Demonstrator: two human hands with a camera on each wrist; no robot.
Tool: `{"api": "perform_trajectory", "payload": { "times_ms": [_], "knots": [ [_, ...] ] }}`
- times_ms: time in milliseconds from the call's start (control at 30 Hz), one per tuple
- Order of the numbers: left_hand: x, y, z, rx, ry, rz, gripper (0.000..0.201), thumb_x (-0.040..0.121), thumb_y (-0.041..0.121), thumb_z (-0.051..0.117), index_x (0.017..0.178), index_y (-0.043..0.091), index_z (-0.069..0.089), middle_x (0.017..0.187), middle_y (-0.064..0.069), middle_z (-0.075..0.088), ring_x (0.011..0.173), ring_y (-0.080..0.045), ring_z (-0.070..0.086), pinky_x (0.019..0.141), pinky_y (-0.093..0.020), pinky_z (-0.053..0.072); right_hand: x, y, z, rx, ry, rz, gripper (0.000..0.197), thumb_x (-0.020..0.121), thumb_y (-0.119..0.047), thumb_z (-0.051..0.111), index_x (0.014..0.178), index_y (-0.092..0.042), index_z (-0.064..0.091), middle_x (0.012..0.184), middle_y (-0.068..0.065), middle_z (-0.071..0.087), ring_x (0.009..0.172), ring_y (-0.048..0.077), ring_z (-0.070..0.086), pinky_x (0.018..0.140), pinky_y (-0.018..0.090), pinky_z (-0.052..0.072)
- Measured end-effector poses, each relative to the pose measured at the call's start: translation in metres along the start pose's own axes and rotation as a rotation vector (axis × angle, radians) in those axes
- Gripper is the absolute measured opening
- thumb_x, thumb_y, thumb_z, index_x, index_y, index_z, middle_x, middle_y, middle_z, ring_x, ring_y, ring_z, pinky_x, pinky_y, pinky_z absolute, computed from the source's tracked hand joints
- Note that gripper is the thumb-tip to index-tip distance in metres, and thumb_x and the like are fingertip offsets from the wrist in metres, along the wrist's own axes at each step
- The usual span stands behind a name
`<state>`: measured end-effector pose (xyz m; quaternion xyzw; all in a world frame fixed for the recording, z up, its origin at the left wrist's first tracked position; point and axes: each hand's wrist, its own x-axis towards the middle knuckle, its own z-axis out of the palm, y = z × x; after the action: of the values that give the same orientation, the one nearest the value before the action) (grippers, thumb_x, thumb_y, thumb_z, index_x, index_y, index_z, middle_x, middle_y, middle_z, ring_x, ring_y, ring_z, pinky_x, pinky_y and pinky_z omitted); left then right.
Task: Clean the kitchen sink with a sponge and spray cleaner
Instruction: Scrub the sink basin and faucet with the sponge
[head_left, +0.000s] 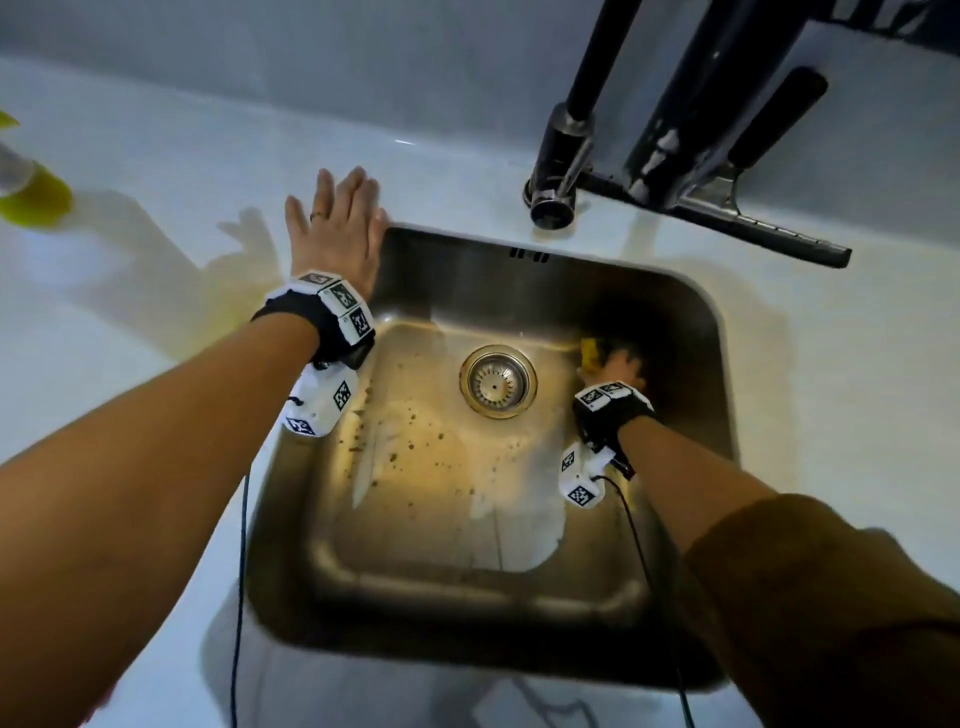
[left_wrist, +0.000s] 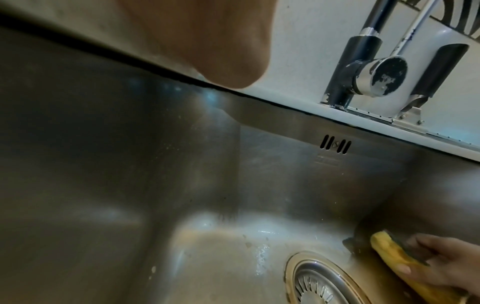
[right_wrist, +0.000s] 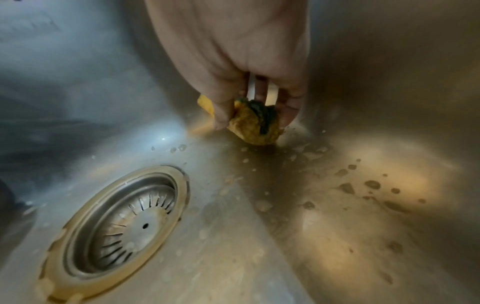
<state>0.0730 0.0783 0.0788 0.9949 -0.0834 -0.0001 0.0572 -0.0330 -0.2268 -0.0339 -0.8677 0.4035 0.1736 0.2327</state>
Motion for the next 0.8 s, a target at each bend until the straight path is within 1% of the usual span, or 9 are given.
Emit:
{"api": "perform_trajectory", "payload": {
  "times_ms": [100,167,233,333,467,567,667,733,800],
  "knots": [
    [0.000,0.000,0.000,-0.004,-0.005,-0.004,0.049,0.103,0.031,0.014,0.151,0.021,0.014,0.159,0.003,0.009,0.148,-0.025,0.002,0.117,-0.055,0.007,0.000,0.005,0.011,0.050,-0.011,-0.072,0.058,0.092,-0.017,0.055,0.142,-0.004,0.031,0.147,0.018,0.031,0.134,0.034,0.035,0.106,0.037,0.033],
    [0.000,0.000,0.000,-0.012,-0.009,-0.004,0.048,0.103,0.030,0.015,0.151,0.020,0.014,0.159,0.002,0.009,0.148,-0.025,0.002,0.117,-0.056,0.007,-0.004,0.003,0.018,0.036,0.015,-0.091,0.054,0.093,-0.016,0.052,0.141,-0.002,0.033,0.146,0.019,0.033,0.133,0.033,0.036,0.106,0.037,0.033],
    [0.000,0.000,0.001,-0.013,-0.001,-0.002,0.048,0.103,0.030,0.016,0.150,0.019,0.014,0.159,0.002,0.010,0.148,-0.026,0.002,0.117,-0.056,0.007,-0.007,-0.007,0.029,0.025,0.051,-0.103,0.048,0.093,-0.021,0.051,0.136,-0.002,0.040,0.144,0.019,0.035,0.131,0.035,0.037,0.106,0.040,0.033],
    [0.002,-0.001,0.003,-0.019,0.017,-0.013,0.049,0.102,0.031,0.017,0.150,0.018,0.017,0.159,0.002,0.013,0.148,-0.025,0.004,0.116,-0.057,0.009,-0.012,-0.032,0.046,0.092,0.095,-0.148,0.037,0.094,-0.034,0.051,0.115,-0.006,0.060,0.132,0.019,0.052,0.116,0.036,0.052,0.097,0.039,0.044],
    [0.003,-0.001,0.004,-0.016,0.015,-0.012,0.049,0.102,0.031,0.018,0.149,0.018,0.018,0.158,0.003,0.013,0.148,-0.025,0.004,0.115,-0.057,0.010,-0.033,-0.070,0.067,0.179,-0.042,-0.363,0.038,0.088,-0.036,0.061,0.106,-0.003,0.068,0.114,0.019,0.065,0.106,0.032,0.059,0.089,0.035,0.046],
    [0.003,-0.002,0.003,-0.024,0.006,-0.010,0.049,0.102,0.032,0.017,0.149,0.019,0.017,0.159,0.003,0.012,0.148,-0.025,0.003,0.116,-0.058,0.009,-0.043,-0.077,0.079,0.258,-0.144,-0.351,0.039,0.081,-0.036,0.070,0.107,-0.007,0.068,0.112,0.014,0.066,0.106,0.028,0.061,0.086,0.029,0.046],
    [0.003,-0.002,0.003,-0.040,0.014,-0.014,0.048,0.102,0.032,0.018,0.149,0.019,0.019,0.158,0.004,0.013,0.148,-0.024,0.003,0.116,-0.058,0.008,-0.033,-0.058,0.071,0.300,0.030,-0.315,0.038,0.086,-0.041,0.063,0.102,-0.008,0.069,0.109,0.016,0.066,0.101,0.031,0.063,0.080,0.030,0.047],
    [0.002,-0.001,0.003,-0.044,0.011,-0.019,0.048,0.102,0.032,0.018,0.149,0.020,0.019,0.158,0.005,0.013,0.148,-0.024,0.003,0.116,-0.057,0.008,-0.018,-0.040,0.058,0.204,0.169,-0.230,0.036,0.092,-0.039,0.054,0.107,-0.009,0.068,0.118,0.017,0.061,0.102,0.032,0.061,0.085,0.033,0.047],
    [0.003,-0.001,0.005,-0.035,0.019,-0.020,0.048,0.102,0.032,0.018,0.149,0.020,0.019,0.158,0.005,0.012,0.148,-0.024,0.003,0.116,-0.057,0.008,-0.005,-0.025,0.043,0.082,0.249,-0.116,0.030,0.095,-0.026,0.050,0.115,-0.010,0.065,0.132,0.016,0.051,0.109,0.034,0.057,0.091,0.036,0.045]
  ]
}}
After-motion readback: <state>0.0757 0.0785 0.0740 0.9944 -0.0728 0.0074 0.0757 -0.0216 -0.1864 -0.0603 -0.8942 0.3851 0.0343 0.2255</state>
